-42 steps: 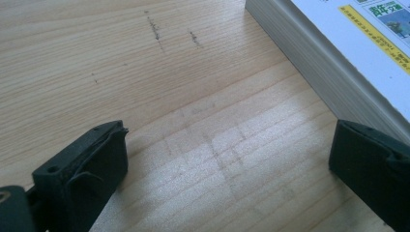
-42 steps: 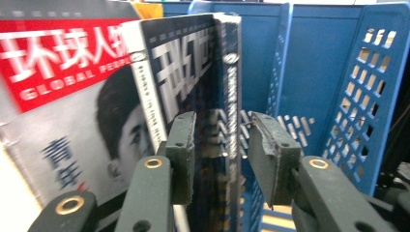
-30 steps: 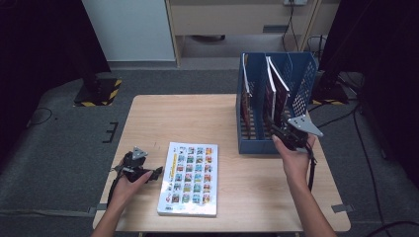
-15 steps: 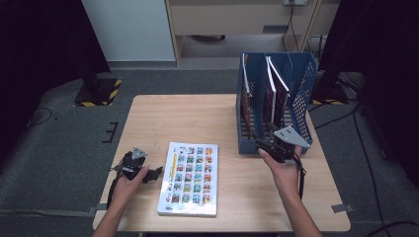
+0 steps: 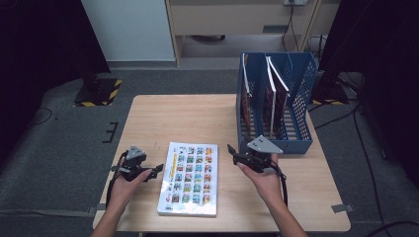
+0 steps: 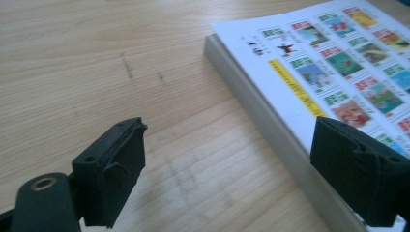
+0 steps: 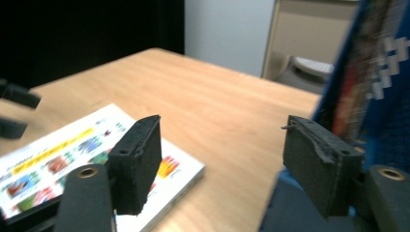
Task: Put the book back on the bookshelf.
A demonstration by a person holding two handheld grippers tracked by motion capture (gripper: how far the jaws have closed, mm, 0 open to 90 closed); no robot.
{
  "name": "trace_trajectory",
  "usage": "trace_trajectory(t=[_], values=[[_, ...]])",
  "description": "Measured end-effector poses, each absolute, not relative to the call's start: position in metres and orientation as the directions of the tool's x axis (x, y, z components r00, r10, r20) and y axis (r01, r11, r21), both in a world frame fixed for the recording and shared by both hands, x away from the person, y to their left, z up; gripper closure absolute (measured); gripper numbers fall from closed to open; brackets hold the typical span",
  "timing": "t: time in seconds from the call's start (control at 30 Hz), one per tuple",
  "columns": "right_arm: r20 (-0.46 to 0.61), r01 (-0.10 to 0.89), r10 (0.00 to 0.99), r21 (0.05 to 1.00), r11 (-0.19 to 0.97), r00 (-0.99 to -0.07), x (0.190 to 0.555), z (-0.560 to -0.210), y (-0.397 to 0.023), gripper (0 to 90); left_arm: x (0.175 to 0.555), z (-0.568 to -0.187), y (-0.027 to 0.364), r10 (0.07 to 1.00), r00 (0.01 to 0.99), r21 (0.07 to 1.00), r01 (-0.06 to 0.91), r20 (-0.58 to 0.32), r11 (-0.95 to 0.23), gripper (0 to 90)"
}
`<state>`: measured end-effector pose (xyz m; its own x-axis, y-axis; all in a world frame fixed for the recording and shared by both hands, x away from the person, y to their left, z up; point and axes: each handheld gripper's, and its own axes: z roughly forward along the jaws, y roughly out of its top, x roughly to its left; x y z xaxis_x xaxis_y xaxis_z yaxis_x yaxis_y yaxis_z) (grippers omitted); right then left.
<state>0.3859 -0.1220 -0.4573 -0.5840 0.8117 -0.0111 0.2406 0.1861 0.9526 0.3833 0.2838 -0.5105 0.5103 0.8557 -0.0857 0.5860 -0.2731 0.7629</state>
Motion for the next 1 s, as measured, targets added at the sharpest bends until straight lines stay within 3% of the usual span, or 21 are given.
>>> trace_trajectory(t=[0.13,0.27,0.43,1.0], values=[[0.029,0.274,0.773,0.943,0.189,-0.634,0.385,-0.466,-0.108,40.5,0.382,-0.506,0.276,0.859,0.490,0.777,0.596,-0.150,-0.204,20.6],[0.019,0.275,0.747,0.936,0.220,-0.664,0.384,-0.470,-0.100,42.4,0.383,-0.508,0.268,0.847,0.521,0.765,0.586,-0.104,-0.266,25.7],[-0.003,0.286,0.738,0.921,0.265,-0.675,0.383,-0.480,-0.084,43.6,0.379,-0.509,0.258,0.835,0.543,0.752,0.588,-0.092,-0.300,24.5],[0.073,0.424,0.658,0.817,0.391,-0.749,0.391,-0.514,-0.055,25.6,0.383,-0.521,0.244,0.819,0.560,0.718,0.621,-0.125,-0.315,19.0]])
